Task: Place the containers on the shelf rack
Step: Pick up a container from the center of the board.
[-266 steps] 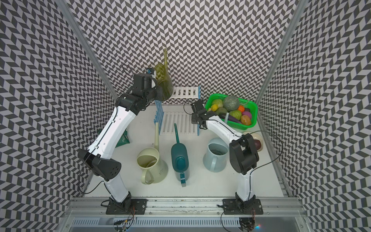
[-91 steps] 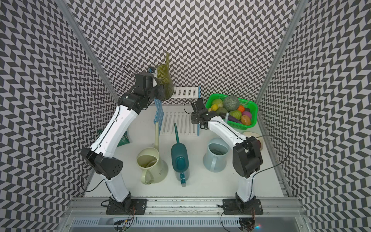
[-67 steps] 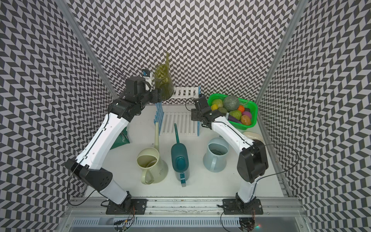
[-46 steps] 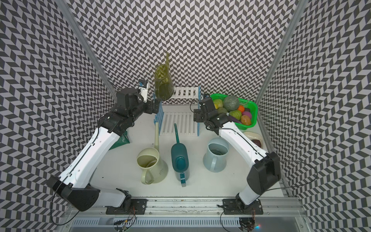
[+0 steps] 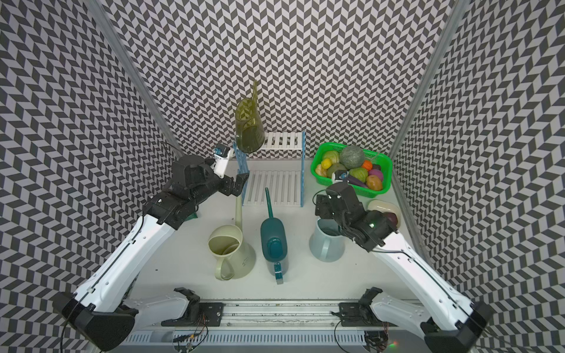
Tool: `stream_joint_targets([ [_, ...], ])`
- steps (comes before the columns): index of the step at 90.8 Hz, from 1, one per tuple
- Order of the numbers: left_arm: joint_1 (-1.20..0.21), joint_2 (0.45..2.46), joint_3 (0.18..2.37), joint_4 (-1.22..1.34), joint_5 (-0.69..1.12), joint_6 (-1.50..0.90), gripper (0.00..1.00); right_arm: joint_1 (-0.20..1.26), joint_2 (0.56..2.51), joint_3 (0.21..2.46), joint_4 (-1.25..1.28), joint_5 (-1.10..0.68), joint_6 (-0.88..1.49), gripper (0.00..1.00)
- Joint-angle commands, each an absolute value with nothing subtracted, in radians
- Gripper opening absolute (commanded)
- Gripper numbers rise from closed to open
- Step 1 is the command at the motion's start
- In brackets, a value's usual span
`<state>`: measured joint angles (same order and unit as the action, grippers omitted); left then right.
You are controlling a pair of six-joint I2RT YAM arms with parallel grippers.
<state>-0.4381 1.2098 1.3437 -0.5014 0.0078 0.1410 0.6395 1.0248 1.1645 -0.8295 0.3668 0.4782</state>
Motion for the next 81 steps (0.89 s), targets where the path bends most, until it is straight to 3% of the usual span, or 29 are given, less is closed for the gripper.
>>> stream_joint_targets([
  [1, -0.440, 1.209, 1.335, -0.447, 0.061, 0.152, 1.00, 0.671, 0.970, 1.136, -0.970, 0.389, 0.579, 0.81],
  [58, -0.439, 1.222, 1.336, -0.449, 0.035, 0.187, 1.00, 0.928, 0.940, 1.166, -1.280, 0.415, 0.874, 0.85],
  [81, -0.440, 1.223, 1.324, -0.437, 0.022, 0.181, 1.00, 1.008, 0.941, 1.081, -1.208, 0.392, 0.944, 0.85],
])
